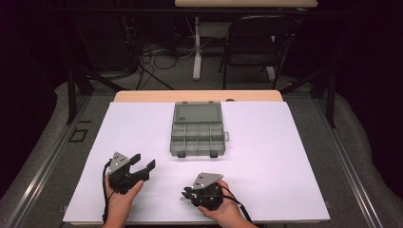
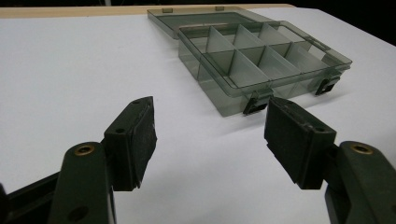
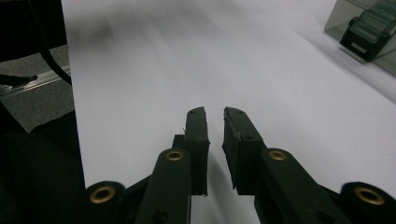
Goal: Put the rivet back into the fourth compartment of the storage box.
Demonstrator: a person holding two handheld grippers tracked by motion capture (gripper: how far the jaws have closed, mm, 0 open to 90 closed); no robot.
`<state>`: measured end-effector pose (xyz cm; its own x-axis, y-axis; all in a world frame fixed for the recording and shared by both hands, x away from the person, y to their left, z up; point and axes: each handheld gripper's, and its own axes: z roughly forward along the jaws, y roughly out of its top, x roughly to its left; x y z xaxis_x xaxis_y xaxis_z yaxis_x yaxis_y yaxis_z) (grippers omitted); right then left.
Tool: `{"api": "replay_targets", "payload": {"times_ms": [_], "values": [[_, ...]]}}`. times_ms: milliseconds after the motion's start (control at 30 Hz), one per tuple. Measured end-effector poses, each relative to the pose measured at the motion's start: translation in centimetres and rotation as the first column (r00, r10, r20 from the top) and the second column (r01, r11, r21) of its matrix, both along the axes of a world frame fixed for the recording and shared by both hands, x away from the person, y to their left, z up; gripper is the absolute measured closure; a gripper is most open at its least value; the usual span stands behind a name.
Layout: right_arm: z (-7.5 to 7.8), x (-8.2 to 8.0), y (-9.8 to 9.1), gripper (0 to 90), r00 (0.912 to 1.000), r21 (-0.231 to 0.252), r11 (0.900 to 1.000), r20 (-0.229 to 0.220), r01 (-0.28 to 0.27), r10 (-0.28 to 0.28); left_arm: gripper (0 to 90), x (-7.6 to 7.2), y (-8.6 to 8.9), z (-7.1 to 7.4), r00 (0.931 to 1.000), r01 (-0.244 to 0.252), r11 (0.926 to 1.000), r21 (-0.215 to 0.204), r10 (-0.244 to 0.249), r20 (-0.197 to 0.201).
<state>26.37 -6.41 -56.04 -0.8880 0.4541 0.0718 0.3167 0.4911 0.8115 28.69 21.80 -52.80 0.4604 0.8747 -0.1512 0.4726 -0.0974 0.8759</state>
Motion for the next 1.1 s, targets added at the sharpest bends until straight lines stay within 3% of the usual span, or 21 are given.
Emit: {"api": "replay_targets", "payload": {"times_ms": [533,867,1100], "values": [[-0.8,-0.1,1.1,84.4,0.9975,-0.063,0.9960,-0.036,-0.063,0.061,34.0,0.0,0.0,0.0,1.0000,-0.002,1.0000,-0.001,0.002,0.001],[-0.9,0.2,1.2,86.4,0.9974,-0.040,0.9980,-0.055,-0.049,0.047,33.9,0.0,-0.1,-0.1,1.0000,-0.004,1.0000,-0.004,0.004,0.006],[-0.7,0.2,1.1,86.8,0.9971,-0.053,0.9972,-0.058,-0.052,0.049,33.9,0.0,0.0,-0.1,1.0000,-0.003,1.0000,0.000,0.003,-0.001]]}}
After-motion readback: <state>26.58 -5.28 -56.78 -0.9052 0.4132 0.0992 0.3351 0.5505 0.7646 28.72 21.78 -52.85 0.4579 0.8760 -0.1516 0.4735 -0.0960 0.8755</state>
